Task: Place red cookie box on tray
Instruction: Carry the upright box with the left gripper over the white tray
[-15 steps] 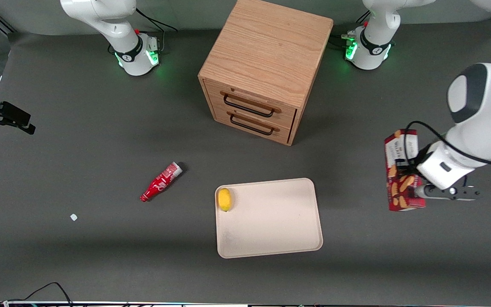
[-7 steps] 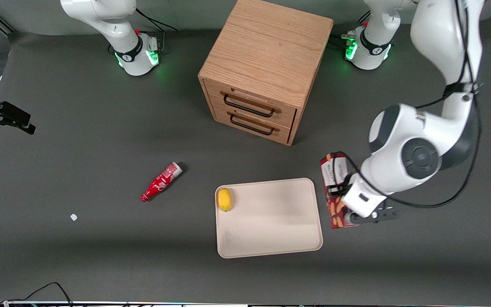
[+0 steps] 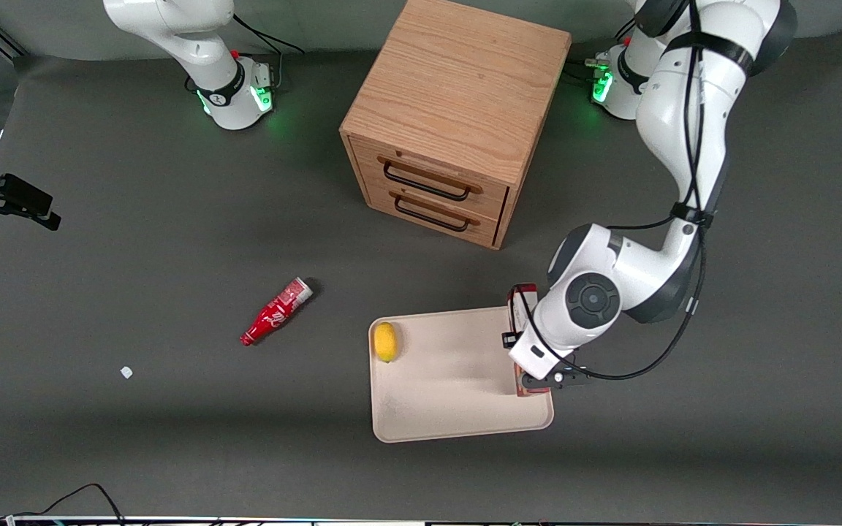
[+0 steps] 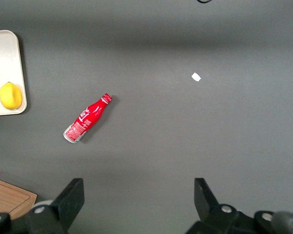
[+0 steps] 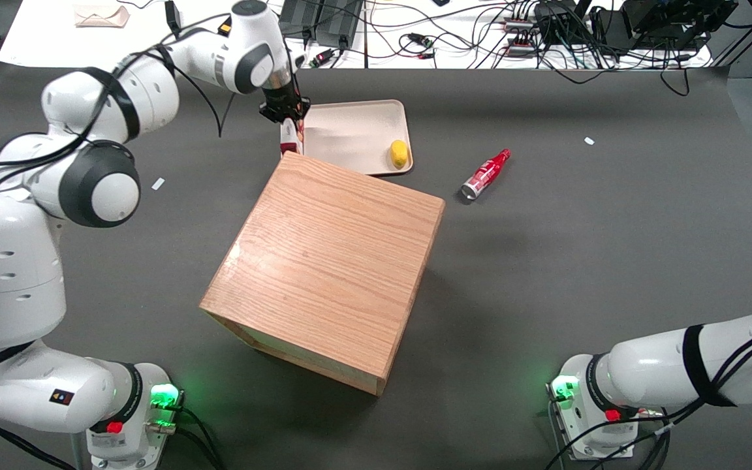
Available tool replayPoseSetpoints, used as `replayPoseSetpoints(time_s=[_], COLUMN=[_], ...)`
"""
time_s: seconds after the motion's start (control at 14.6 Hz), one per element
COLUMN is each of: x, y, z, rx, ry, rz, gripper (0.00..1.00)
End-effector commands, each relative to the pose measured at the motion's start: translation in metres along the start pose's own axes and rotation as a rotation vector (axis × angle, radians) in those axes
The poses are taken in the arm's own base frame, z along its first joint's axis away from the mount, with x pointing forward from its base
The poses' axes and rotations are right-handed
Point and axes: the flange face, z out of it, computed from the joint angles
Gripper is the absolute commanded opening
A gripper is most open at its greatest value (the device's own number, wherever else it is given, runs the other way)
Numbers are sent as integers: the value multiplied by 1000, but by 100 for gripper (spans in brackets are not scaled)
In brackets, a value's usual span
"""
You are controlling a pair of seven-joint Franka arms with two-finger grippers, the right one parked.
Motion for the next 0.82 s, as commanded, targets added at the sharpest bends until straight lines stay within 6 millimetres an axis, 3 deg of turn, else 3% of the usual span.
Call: replayPoseSetpoints(time_s=[0.0,0.27,0.55,0.62,0.68,0.75], x=[8,14,17,17,17,16], y=[3,-7,-10,-10,-10,-7], z=[14,32,36,35,37,36], rx=[25,40,39,35,37,25], ry=[48,61,68,72,76,91], rz=[-4,-8,-16,-17,-17,-33], gripper=[0,0,0,22,99,100])
